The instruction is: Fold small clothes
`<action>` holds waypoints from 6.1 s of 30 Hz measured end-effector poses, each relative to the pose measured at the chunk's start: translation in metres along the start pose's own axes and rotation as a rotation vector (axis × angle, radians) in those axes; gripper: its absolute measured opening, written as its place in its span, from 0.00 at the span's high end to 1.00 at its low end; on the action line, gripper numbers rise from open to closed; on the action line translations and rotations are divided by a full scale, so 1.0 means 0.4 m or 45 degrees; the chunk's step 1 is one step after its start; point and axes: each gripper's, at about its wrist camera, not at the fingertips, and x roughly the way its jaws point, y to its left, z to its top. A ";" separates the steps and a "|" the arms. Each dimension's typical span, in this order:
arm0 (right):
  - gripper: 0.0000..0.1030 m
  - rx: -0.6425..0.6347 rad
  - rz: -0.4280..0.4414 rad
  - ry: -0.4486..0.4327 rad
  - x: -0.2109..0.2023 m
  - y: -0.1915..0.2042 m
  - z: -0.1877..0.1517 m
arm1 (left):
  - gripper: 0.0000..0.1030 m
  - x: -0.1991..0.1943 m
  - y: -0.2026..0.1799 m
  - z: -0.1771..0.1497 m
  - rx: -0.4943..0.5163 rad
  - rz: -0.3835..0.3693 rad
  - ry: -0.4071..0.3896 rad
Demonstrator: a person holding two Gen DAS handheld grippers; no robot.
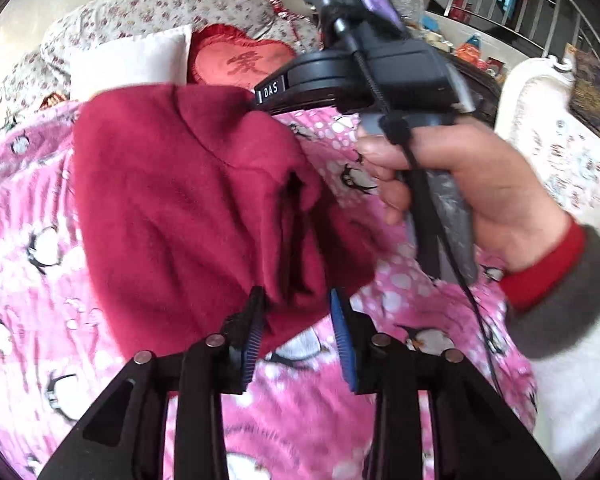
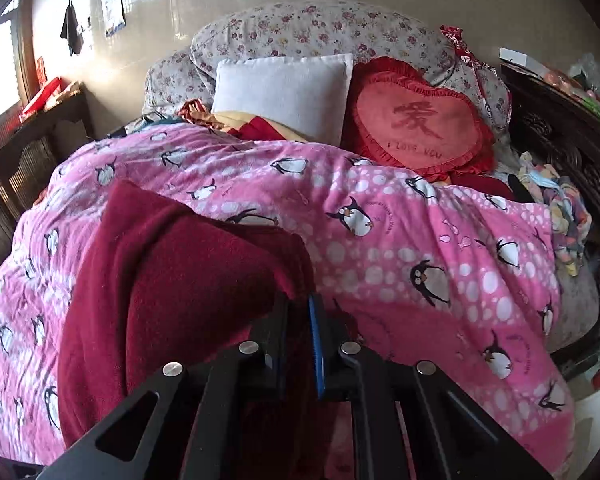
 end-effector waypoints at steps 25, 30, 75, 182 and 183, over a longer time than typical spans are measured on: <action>0.91 -0.063 0.055 0.002 -0.157 0.055 -0.139 | 0.32 0.050 0.298 0.160 -0.170 0.406 -0.099; 0.91 -0.057 -0.006 0.041 -0.082 0.044 -0.153 | 0.29 0.082 0.288 0.153 -0.191 0.438 -0.112; 0.46 -0.006 -0.065 -0.052 -0.248 0.101 -0.226 | 0.23 -0.068 0.236 0.023 -0.273 0.386 -0.092; 0.59 -0.200 0.062 0.071 -0.282 0.370 -0.480 | 0.22 -0.206 0.227 -0.245 -0.270 0.537 -0.024; 0.59 -0.186 0.069 0.067 -0.286 0.368 -0.479 | 0.22 -0.209 0.226 -0.246 -0.271 0.538 -0.027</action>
